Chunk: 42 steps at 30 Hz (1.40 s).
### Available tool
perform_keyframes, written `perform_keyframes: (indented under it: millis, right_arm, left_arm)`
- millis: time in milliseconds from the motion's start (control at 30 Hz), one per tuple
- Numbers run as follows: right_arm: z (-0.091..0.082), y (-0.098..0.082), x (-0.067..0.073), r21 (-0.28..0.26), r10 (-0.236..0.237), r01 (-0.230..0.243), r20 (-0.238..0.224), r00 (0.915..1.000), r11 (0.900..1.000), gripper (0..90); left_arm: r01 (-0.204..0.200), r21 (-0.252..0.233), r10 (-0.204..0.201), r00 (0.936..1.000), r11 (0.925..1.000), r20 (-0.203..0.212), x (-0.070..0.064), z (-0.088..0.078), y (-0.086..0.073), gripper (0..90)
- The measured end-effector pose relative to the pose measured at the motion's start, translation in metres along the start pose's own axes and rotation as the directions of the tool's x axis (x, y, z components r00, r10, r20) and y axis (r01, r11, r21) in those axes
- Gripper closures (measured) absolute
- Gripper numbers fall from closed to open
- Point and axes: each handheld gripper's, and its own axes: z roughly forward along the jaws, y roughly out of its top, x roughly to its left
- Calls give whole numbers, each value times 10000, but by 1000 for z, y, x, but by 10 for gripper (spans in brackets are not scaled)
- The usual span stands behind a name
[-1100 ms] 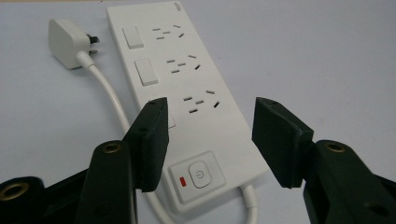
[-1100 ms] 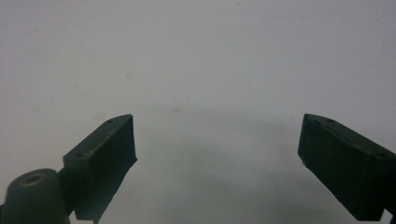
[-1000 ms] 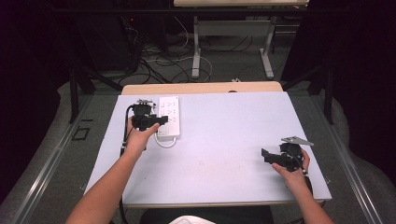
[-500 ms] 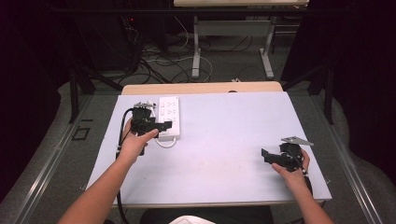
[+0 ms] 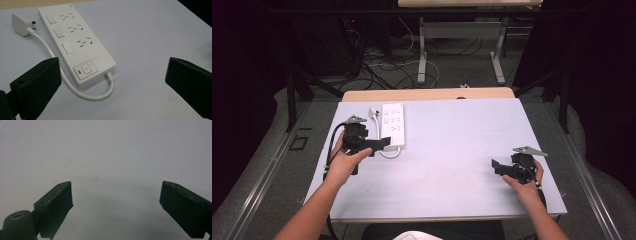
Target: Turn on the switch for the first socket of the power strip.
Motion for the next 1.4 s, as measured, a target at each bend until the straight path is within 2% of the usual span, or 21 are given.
perform_keyframes:
  millis: [233,400,533,600,667,800,933,1067,1100,1233,1400]
  right_arm:
    - [1,0,1,3,15,-15,10,10000,10000,105]
    - [1,0,1,-8,30,-30,12,10000,10000,105]
    - [1,0,1,15,51,-51,16,10000,10000,105]
    - [1,0,1,2,53,-53,18,10000,10000,105]
    - [0,0,1,-2,3,-3,23,10000,10000,105]
    - [1,-1,0,43,28,-28,36,10000,10000,105]
    - [1,0,1,2,43,-43,18,10000,10000,105]
    - [1,0,1,1,-5,5,16,10000,10000,105]
    - [1,0,1,8,26,-26,13,10000,10000,105]
    - [1,0,1,10,13,-13,0,10000,10000,105]
    - [1,0,1,-1,-24,24,2,10000,10000,105]
  left_arm:
    - [-83,-144,80,9998,9999,-204,6,-16,-17,2]
    - [-232,-173,221,9978,9996,-621,11,-21,-31,2]
    - [-140,-216,118,9952,9997,-976,19,-20,-41,3]
    - [-116,-309,83,9946,9995,-1039,24,-20,-47,3]
    - [128,-443,-175,9941,9989,-1066,28,-19,-52,3]
    - [164,-567,-233,9922,9983,-1226,37,-20,-61,3]
    - [293,-741,-380,9922,9968,-1188,44,-21,-68,3]
    - [242,-803,-339,9920,9965,-1218,48,-17,-75,2]
    - [188,-618,-261,9926,9979,-1190,48,-16,-77,2]
    - [-98,-531,30,9919,9985,-1268,50,-10,-84,2]
    - [103,-418,-159,9904,9991,-1372,52,-5,-89,2]
